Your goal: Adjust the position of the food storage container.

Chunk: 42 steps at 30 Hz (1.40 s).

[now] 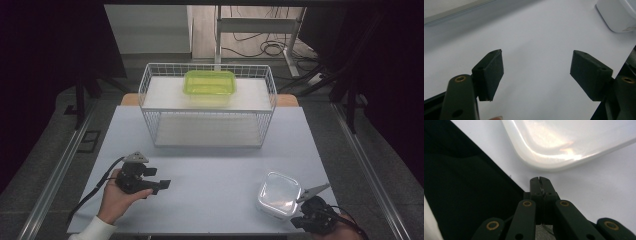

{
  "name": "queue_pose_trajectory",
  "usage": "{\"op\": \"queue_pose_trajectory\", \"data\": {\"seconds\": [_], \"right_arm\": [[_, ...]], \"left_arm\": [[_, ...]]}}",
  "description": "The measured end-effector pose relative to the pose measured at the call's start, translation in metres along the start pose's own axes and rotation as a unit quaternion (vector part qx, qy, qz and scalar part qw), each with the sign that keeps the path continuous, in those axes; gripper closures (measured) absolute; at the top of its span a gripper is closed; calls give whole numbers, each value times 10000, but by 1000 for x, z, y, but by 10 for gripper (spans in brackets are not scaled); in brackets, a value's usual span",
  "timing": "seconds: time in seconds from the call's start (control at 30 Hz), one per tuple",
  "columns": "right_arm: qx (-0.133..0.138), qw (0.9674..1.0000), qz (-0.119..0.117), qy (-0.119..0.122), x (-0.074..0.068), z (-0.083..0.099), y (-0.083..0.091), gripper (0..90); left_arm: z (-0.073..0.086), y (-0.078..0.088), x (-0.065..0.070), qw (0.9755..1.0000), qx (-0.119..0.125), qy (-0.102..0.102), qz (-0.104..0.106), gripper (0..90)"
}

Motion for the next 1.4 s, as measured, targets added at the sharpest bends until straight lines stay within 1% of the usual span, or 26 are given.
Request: {"op": "queue_pose_trajectory", "data": {"seconds": [0.03,0.1,0.2,0.33,0.47,0.5,0.57,0.6,0.63,0.7,0.8,0.83,1.0,1.13,1.2,1.27,1.33,1.37,1.4], "right_arm": [[27,10000,18,0,0,-1,0,891],[85,10000,-19,5,-2,-3,-1,890],[184,9998,-23,-40,-3,-6,-2,891],[259,9997,-32,-31,-5,-11,-2,891],[336,9994,57,-35,-7,-19,-4,890],[397,9991,100,-82,-9,-24,-6,890],[443,9989,92,-121,-11,-26,-7,890],[531,9984,94,-170,-13,-32,-9,890],[531,9984,94,-170,-13,-32,-9,890],[625,9977,139,-204,-15,-40,-12,890],[654,9975,166,-186,-16,-45,-14,890],[699,9971,212,-227,-15,-49,-16,890],[786,9962,272,-276,-14,-57,-23,890],[853,9956,291,-250,-15,-60,-25,890],[871,9955,270,-250,-15,-59,-24,890],[931,9952,218,-230,-17,-58,-18,890],[1018,9943,231,-203,-19,-55,-9,890],[1157,9928,234,-216,-18,-52,3,890],[1232,9918,258,-235,-16,-52,9,890]], "left_arm": [[0,0,0,10000,-2,9,9,262],[0,0,-1,10000,9,30,36,262],[0,1,0,10000,34,48,51,263],[0,0,-1,10000,19,58,24,263],[0,-1,-1,10000,5,52,23,263],[0,-1,0,10000,-3,50,28,263],[0,-1,0,10000,-5,50,34,263],[0,-1,0,10000,-1,50,37,263],[0,-1,0,10000,-1,50,37,264],[0,0,0,10000,4,54,34,264],[0,0,0,10000,14,61,47,264],[0,1,0,10000,22,66,53,264],[0,1,0,10000,22,69,49,263],[-1,2,-2,10000,51,63,46,263],[-1,3,-2,10000,54,57,31,263],[-1,3,-2,10000,53,57,37,263],[-1,3,-2,10000,51,50,41,263],[-1,3,-1,10000,47,53,49,262],[-1,3,-1,10000,44,55,63,262]]}}
Point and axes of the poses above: each handheld gripper's, and its own axes: y roughly backward along the jaws, z roughly out of its underside, x roughly to its right, the point moved 5 cm from there along -y, roughly forward along the jaws, and after that the axes turned 2 degrees about z, right-handed, at the moved point
